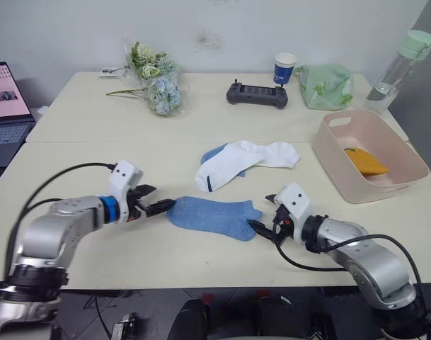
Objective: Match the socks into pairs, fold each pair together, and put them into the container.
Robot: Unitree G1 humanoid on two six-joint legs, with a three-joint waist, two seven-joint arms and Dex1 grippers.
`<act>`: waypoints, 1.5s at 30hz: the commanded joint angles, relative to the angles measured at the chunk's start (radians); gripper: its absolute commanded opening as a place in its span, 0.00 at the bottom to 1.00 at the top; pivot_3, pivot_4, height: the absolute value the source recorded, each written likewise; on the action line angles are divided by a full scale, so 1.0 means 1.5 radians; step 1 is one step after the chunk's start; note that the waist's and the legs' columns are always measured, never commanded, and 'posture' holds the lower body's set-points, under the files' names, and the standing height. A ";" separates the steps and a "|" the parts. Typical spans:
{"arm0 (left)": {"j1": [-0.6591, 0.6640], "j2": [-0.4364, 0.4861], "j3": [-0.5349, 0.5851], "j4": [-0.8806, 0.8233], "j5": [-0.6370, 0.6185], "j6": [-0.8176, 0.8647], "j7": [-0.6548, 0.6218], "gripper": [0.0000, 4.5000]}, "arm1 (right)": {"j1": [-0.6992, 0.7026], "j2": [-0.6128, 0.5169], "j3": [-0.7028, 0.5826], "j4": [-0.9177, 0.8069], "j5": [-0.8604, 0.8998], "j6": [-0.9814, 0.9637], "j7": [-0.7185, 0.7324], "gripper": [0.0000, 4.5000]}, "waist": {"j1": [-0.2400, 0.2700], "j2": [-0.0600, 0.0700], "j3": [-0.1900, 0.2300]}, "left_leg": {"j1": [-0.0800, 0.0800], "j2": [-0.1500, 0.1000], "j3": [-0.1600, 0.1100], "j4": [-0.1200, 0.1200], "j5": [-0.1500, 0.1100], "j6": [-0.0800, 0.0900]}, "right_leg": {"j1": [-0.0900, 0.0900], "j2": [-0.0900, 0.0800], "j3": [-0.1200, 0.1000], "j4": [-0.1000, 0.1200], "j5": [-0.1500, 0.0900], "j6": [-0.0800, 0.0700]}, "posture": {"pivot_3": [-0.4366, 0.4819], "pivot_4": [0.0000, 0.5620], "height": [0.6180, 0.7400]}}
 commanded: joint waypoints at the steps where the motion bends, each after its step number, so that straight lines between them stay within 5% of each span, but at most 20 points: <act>1: -0.018 -0.015 -0.024 0.008 0.022 -0.017 -0.015 0.91 | -0.011 0.003 0.014 0.009 -0.023 0.011 -0.020 1.00 | -0.001 0.000 0.000 | 0.000 0.000 0.000 0.000 0.000 0.000 | 0.000 0.000 0.000 0.000 0.000 0.000 | 0.48 0.27 1.00; 5: -0.023 -0.019 -0.062 0.013 0.052 -0.020 -0.035 0.67 | -0.012 -0.006 0.039 0.018 -0.029 0.024 -0.008 0.86 | -0.004 0.000 0.000 | 0.000 0.000 0.000 0.000 0.000 0.000 | -0.001 0.000 0.000 0.001 0.000 0.000 | 0.48 0.27 1.00; 14: 0.018 -0.030 -0.075 -0.015 0.053 -0.008 -0.070 0.05 | -0.010 -0.016 0.070 0.022 -0.038 0.013 0.013 0.14 | -0.004 0.001 -0.001 | 0.001 0.000 0.000 0.000 0.000 0.000 | 0.000 0.000 0.000 0.001 0.000 0.000 | 0.48 0.27 1.00; 16: 0.027 -0.032 -0.069 -0.031 0.045 -0.002 -0.074 0.00 | -0.014 -0.020 0.072 0.025 -0.040 0.007 0.023 0.01 | -0.004 0.001 -0.001 | 0.001 0.000 0.000 0.000 0.000 0.000 | 0.000 0.000 0.000 0.001 0.000 0.000 | 0.48 0.27 1.00; 24: 0.056 -0.025 -0.004 -0.065 0.002 0.032 -0.065 0.00 | -0.043 -0.048 0.052 0.043 -0.028 -0.008 0.075 0.01 | -0.004 0.001 -0.001 | 0.001 0.000 0.000 0.000 0.000 0.000 | 0.000 0.000 0.000 0.001 0.000 0.000 | 0.48 0.27 1.00; 33: 0.192 0.010 0.108 -0.251 -0.071 0.124 -0.024 0.00 | 0.011 -0.085 -0.001 -0.075 0.083 0.093 0.121 0.01 | -0.005 0.001 -0.001 | 0.000 0.001 -0.001 0.000 -0.002 0.003 | 0.000 0.001 0.000 0.000 0.000 0.000 | 0.48 0.27 1.00; 45: 0.326 -0.025 0.066 -0.287 -0.009 0.030 0.029 0.00 | 0.053 -0.141 0.041 -0.090 0.069 0.114 0.095 0.01 | -0.003 0.001 -0.001 | 0.001 0.001 -0.001 -0.001 -0.002 0.003 | 0.001 0.000 0.000 0.000 0.000 0.000 | 0.48 0.27 1.00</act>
